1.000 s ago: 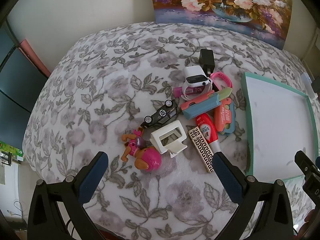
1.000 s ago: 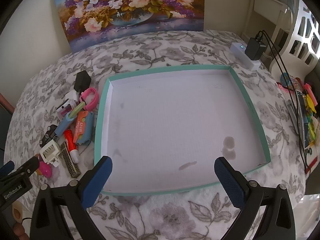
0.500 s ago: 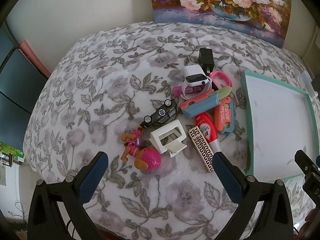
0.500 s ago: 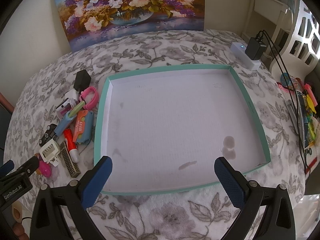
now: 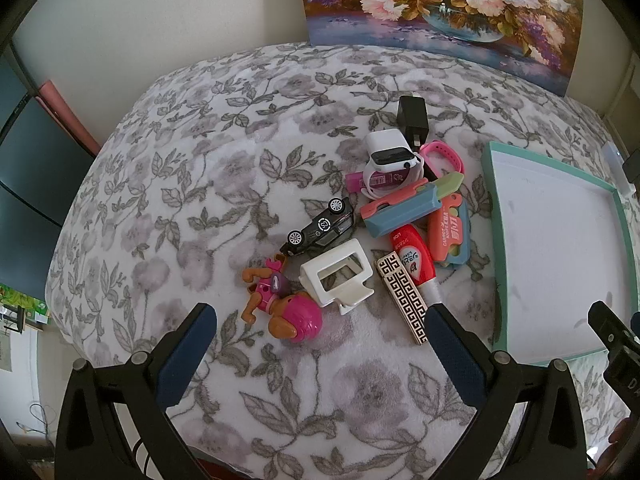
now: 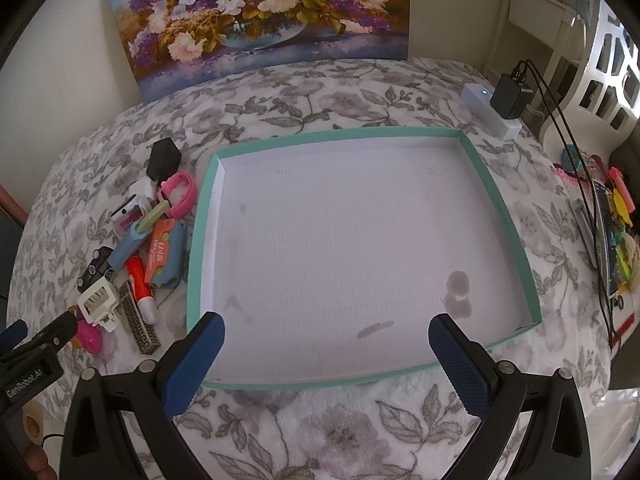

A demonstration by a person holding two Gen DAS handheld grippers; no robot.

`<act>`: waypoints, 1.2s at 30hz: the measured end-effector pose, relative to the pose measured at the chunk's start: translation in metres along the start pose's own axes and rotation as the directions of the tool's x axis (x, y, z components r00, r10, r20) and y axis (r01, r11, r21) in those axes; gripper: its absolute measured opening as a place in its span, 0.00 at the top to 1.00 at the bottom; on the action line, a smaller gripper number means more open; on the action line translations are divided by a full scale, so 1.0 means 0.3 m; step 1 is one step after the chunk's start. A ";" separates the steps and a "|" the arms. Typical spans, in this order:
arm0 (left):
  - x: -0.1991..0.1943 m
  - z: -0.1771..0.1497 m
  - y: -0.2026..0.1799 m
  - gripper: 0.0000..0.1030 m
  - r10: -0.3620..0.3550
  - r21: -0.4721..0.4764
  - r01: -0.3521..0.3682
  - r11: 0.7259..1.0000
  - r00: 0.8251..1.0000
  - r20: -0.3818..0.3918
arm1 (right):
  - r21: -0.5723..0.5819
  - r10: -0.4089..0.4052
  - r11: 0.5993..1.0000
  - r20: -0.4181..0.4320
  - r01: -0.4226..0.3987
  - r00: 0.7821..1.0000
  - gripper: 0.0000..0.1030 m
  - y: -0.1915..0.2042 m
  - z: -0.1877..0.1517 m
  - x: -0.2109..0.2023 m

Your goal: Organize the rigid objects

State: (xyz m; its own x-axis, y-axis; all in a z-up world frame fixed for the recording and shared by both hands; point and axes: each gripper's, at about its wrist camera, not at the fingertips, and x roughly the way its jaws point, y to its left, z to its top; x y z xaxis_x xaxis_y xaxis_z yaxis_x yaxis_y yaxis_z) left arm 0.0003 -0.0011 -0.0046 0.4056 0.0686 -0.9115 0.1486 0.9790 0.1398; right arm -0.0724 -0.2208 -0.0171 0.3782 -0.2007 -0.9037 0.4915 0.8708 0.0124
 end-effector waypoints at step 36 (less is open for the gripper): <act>0.125 -0.017 0.336 0.00 -0.029 -0.300 0.010 0.954 0.998 -0.058 | -0.180 0.262 0.950 0.019 -0.255 0.965 0.00 0.376 0.048 -0.012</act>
State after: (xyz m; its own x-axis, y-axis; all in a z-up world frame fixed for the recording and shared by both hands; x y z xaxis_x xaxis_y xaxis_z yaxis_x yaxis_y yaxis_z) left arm 0.0259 0.1010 -0.0266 0.3480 0.0514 -0.9361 -0.1244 0.9922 0.0082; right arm -0.0071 -0.1284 -0.0064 0.5088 0.0263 -0.8605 0.2291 0.9593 0.1648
